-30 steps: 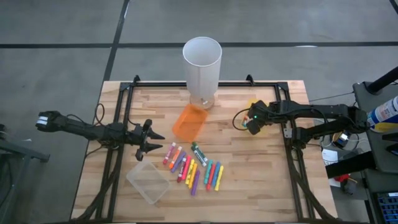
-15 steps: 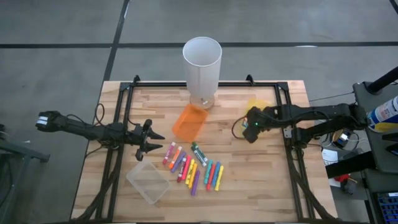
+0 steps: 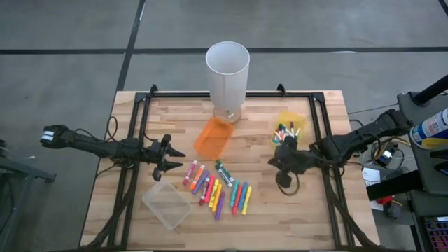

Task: Pick & Place Markers
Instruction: Put the large pink marker pen into the orange bin

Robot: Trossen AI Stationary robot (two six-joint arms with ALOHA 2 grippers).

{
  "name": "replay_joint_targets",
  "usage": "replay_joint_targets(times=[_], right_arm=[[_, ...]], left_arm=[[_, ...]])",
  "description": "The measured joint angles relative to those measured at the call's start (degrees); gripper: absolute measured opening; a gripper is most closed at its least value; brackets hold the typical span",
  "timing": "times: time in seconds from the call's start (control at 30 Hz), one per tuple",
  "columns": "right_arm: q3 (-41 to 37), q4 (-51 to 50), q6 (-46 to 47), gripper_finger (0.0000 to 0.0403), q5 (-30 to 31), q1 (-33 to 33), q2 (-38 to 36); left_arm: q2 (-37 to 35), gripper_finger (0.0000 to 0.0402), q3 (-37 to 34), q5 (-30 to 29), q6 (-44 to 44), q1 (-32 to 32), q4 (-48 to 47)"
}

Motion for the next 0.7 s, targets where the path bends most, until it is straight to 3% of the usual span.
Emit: replay_joint_targets(times=[0.2,0.3,0.4,0.5,0.7], right_arm=[[-3.2,8.6,-9.2,0.0008,2.7,5.2,-3.6],[-7.3,16.9,-16.2,0.0008,-1.3,6.4,-8.8],[-12.7,25.8,-20.5,0.0008,-6.8,6.6,-15.0],[-18.5,33.2,-24.4,0.0008,-8.0,6.5,-21.5],[-26.7,34.2,-26.3,0.0008,-5.3,6.5,-33.4]], left_arm=[[0.0,0.0174,0.0,0.0,0.0,0.0,0.0],[0.0,0.0174,0.0,-0.4,0.0,0.0,0.3],[0.0,0.0174,0.8,-5.6,-0.5,0.2,1.2],[0.0,0.0174,1.5,-6.2,-6.5,0.2,2.6],[0.0,0.0174,1.5,-6.2,-13.2,0.2,2.6]])
